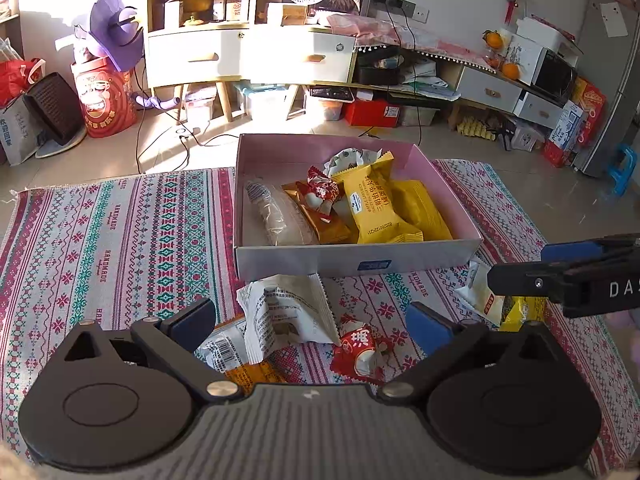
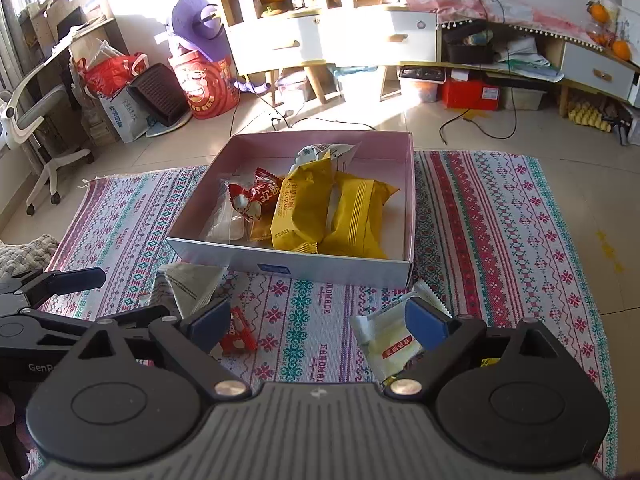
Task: Organize snacks
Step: 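Withdraw both tools from the box back over the scattered snacks, then grasp the beige bread packet with the left tool while the right tool grasps the pink nougat bar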
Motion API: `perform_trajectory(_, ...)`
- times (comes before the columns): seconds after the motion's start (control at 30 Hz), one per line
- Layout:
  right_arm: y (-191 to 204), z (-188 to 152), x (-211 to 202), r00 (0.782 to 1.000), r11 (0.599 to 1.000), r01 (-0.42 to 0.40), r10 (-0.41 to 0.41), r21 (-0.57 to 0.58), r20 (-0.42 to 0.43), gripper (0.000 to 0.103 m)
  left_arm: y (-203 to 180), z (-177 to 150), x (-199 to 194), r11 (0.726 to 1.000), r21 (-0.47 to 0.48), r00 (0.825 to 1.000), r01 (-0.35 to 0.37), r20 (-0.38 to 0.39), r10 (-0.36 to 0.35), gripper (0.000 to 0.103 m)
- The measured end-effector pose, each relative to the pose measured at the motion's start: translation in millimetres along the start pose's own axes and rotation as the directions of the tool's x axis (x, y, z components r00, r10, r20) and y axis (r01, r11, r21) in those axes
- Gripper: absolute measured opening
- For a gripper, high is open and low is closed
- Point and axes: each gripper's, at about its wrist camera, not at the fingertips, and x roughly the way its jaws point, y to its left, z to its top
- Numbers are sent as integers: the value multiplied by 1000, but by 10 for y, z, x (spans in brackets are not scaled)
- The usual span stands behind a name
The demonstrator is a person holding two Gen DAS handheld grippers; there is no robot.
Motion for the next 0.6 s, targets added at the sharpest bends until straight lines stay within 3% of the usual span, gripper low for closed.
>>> perform_trajectory(0.6,-21,-499,-240,1000,999,-14,15,-50,19,98,-50,-581,-221,1000,-3,999,9,-37,-9,103)
